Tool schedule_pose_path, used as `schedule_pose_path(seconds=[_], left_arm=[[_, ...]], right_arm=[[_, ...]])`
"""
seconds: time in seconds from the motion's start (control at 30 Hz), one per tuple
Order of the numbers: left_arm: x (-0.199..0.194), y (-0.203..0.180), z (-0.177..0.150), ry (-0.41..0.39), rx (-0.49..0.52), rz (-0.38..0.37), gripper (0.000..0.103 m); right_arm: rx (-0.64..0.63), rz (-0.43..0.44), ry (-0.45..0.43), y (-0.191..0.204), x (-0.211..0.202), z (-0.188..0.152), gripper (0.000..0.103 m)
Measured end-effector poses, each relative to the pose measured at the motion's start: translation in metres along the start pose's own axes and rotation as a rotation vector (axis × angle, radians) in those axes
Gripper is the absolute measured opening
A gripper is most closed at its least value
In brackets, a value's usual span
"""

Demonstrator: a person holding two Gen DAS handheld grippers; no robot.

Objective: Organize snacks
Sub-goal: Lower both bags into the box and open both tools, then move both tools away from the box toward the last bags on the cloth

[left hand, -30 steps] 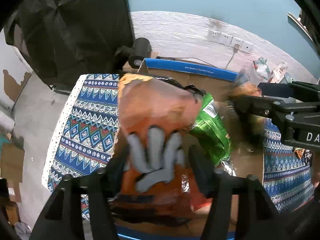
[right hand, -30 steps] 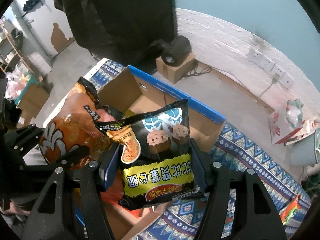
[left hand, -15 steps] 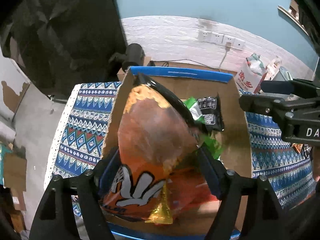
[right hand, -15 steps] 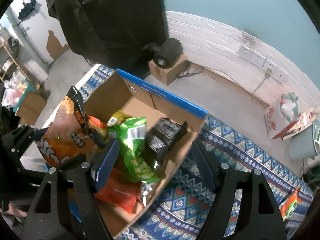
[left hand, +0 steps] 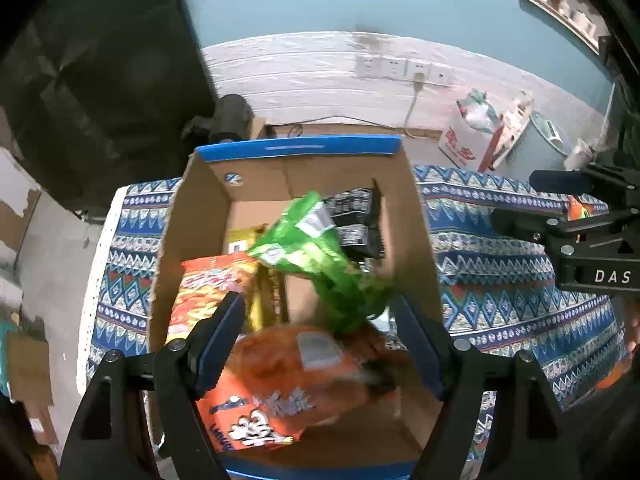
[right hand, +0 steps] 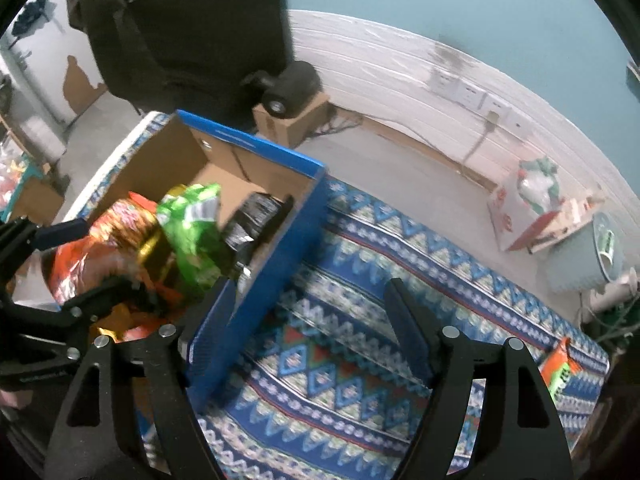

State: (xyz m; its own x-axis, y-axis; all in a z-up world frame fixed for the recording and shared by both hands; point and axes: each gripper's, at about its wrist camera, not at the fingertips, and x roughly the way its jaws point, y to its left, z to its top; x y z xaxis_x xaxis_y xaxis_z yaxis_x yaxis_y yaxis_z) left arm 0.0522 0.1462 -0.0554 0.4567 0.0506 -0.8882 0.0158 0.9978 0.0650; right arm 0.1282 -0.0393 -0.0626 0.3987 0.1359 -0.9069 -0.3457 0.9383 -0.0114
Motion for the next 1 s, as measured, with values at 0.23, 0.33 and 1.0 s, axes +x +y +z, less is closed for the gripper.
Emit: schedule_pose_path(seconds=[0.23, 0.33, 1.0], left_arm=[[-0.002, -0.036, 0.001, 0.0, 0.071, -0.009, 0.079], [-0.002, -0.051, 0.002, 0.001, 0.097, -0.014, 0.079], [0.003, -0.166, 0.004, -0.008, 0.314, -0.028, 0.079]], right_arm=[[0.04, -0.048, 0.009, -0.034, -0.011, -0.024, 0.076], [0.055, -0.062, 0.006, -0.047, -0.017, -0.035, 0.076], [0.165, -0.168, 0.034, -0.141, -0.047, -0.108, 0.077]])
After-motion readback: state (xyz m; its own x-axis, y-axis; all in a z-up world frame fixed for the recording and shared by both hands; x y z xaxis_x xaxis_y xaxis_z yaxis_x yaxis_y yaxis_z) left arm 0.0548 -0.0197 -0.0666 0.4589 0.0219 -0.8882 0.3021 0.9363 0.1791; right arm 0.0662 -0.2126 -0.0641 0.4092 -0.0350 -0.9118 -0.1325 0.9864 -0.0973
